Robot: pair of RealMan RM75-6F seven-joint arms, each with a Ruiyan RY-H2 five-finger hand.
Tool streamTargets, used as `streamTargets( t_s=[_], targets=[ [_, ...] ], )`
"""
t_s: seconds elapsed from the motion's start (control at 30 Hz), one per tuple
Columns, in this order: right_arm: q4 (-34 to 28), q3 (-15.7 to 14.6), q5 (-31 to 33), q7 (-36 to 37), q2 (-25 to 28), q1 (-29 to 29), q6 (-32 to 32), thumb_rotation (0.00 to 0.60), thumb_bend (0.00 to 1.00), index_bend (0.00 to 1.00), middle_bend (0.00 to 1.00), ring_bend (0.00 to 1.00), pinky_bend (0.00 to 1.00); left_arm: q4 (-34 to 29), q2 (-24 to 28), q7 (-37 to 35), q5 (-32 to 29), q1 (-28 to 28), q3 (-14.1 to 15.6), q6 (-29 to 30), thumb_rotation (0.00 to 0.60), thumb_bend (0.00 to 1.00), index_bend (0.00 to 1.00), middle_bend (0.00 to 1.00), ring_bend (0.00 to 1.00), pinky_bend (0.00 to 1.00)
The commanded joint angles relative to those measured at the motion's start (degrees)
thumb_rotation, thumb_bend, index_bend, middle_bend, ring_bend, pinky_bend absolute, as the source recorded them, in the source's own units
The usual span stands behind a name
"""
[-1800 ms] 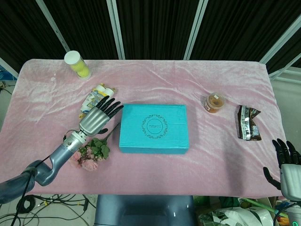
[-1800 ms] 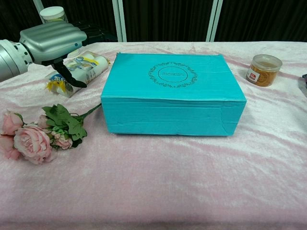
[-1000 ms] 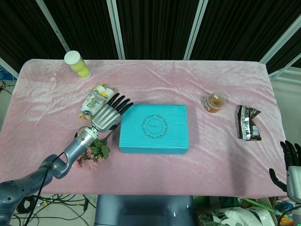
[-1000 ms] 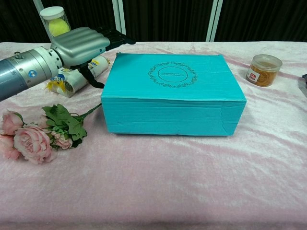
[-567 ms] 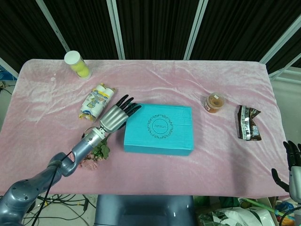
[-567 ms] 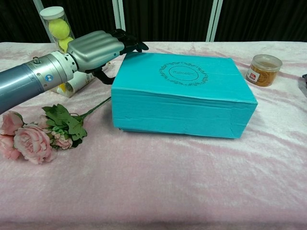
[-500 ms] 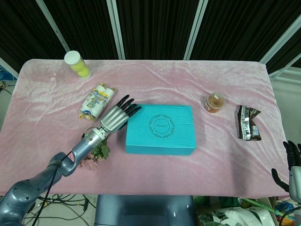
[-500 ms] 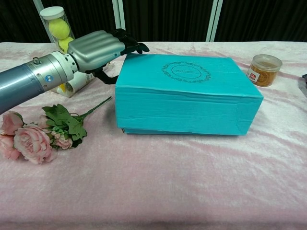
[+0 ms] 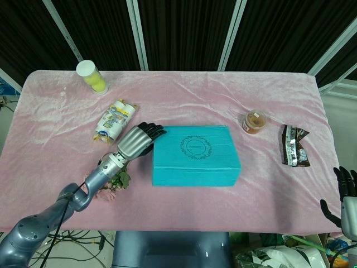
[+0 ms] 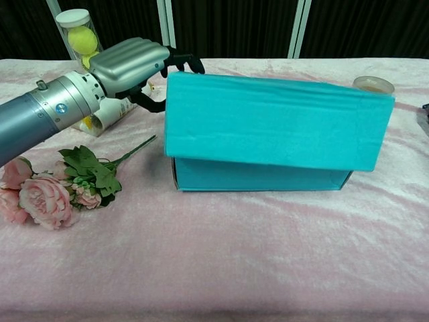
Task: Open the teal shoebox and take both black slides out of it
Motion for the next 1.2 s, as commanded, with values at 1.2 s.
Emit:
streamTargets(
  t_s=[1.2],
  targets=[
    [-0.05,-0.93,0.35,2.07,0.14,-0.07,-2.41,0.6,0.26,0.0,0.1,0.0,0.18,-40.64,13.83,-45.35,-46.57,4.42,-34.27,-44.21,0.6,0.51,0.11,0.19,0.07,0.28]
  ],
)
